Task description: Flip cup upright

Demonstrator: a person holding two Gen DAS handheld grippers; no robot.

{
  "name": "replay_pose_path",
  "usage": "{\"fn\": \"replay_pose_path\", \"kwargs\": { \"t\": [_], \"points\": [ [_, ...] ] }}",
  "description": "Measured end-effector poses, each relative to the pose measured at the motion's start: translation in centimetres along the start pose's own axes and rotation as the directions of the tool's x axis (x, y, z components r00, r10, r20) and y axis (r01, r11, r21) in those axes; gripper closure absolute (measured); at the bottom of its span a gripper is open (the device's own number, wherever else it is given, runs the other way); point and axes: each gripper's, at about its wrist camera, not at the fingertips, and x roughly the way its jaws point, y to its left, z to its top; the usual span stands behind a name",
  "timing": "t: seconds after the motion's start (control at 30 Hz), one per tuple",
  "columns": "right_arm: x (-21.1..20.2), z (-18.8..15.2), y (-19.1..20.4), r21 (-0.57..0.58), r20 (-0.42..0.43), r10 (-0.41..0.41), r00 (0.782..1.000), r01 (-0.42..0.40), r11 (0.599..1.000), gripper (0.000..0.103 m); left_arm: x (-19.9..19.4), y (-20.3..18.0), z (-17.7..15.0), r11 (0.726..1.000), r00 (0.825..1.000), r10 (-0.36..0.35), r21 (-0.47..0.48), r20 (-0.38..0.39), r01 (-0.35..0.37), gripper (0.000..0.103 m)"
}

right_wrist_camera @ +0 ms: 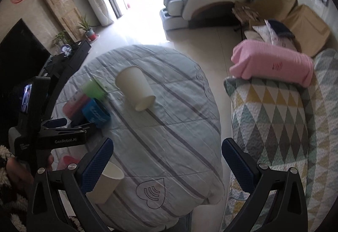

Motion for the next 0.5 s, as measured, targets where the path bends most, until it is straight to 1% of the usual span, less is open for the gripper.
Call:
{"fn": "replay_pose_path", "kwargs": {
  "t": [0.07, 0.1, 0.23, 0.3, 0.33, 0.4, 0.43, 0.5],
  "points": [
    [0.4, -0.2, -0.4, 0.011, -0.008, -0.006, 1.0, 0.006, 1.0, 0.0, 0.5, 0.2, 0.3, 1.0, 1.0, 0.029, 0.012, -0.001, -0.029, 0.0],
    [0.5, -0.2, -0.6, 0.015, -0.011, -0.009, 1.0, 0.009, 1.0, 0.0, 0.5, 0.4, 0.4, 1.0, 1.0, 0.025, 0.013, -0.005, -0.025, 0.0],
    [1.0, -0.6, -1.1, 0.034, -0.029, -0.011, 1.0, 0.012, 0.999, 0.0, 1.0, 0.7, 0.9, 0.999, 0.999, -0.04, 0.006, 0.003, 0.04, 0.002],
    [1.3, -0.7, -1.2, 0.041, -0.038, -0.01, 0.999, 0.012, 0.999, 0.0, 1.4, 0.8, 0.9, 0.999, 0.999, -0.04, 0.017, -0.004, 0.04, 0.007],
    [1.4, -0.8, -1.3, 0.045, -0.04, -0.011, 0.999, 0.012, 0.999, 0.0, 1.8, 0.8, 0.9, 0.999, 0.999, -0.031, 0.027, -0.007, 0.031, 0.007],
    [1.4, -0.8, -1.3, 0.045, -0.04, -0.014, 0.999, 0.016, 0.999, 0.0, 2.2, 0.9, 1.0, 0.999, 1.0, -0.018, 0.05, -0.01, 0.019, 0.011],
    [1.4, -0.8, -1.3, 0.046, -0.039, -0.016, 0.999, 0.018, 0.999, 0.0, 2.4, 0.9, 0.9, 0.998, 1.0, -0.015, 0.056, -0.017, 0.016, 0.015],
    [1.5, -0.8, -1.5, 0.053, -0.04, -0.016, 0.999, 0.019, 0.998, 0.0, 2.6, 1.3, 1.0, 0.998, 0.999, -0.037, 0.051, -0.02, 0.038, 0.017]
  ]
}}
